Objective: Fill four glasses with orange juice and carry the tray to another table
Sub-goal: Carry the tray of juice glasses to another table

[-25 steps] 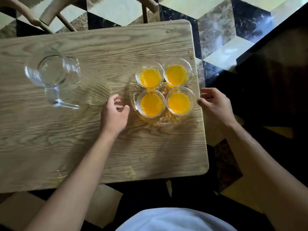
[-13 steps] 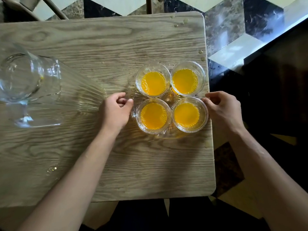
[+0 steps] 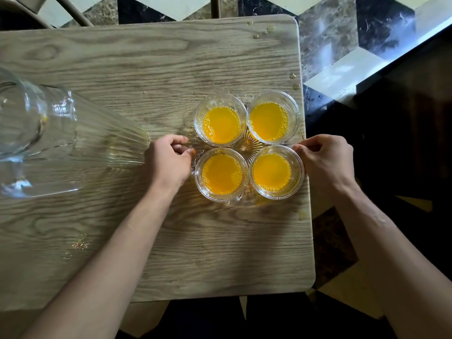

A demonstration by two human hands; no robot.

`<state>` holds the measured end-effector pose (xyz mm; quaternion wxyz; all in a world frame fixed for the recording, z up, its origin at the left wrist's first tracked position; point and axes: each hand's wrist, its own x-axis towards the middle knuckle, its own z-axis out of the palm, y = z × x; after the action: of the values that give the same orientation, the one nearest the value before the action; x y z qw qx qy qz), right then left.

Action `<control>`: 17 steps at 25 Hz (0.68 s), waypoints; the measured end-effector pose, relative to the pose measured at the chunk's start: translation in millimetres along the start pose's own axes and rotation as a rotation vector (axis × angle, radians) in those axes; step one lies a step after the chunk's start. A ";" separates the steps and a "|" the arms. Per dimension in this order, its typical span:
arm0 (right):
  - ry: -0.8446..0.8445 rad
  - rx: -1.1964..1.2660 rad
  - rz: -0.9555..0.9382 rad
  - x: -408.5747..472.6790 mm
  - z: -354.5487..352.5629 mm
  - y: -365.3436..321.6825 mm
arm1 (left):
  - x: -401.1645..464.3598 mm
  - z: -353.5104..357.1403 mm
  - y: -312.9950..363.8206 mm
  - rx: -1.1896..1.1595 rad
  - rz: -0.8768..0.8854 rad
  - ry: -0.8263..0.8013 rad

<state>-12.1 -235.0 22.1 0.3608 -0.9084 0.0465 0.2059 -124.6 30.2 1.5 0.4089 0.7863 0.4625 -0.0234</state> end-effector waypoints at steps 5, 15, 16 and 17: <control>0.006 -0.011 -0.004 1.8 0.8 1.8 | 0.3 -0.6 -2.6 0.012 0.007 0.007; 0.014 -0.044 -0.035 -7.9 -10.0 0.0 | -11.2 -7.1 -4.1 -0.020 0.058 0.012; 0.013 -0.039 -0.038 -11.1 -12.8 -1.2 | -14.5 -8.7 -4.0 -0.028 0.068 0.011; 0.012 -0.036 -0.033 -11.1 -13.5 -1.6 | -15.1 -8.9 -4.2 -0.026 0.073 0.007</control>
<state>-17.2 -243.7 36.5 0.3475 -0.9166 0.0299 0.1955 -139.4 26.4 11.1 0.4183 0.7973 0.4352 0.0004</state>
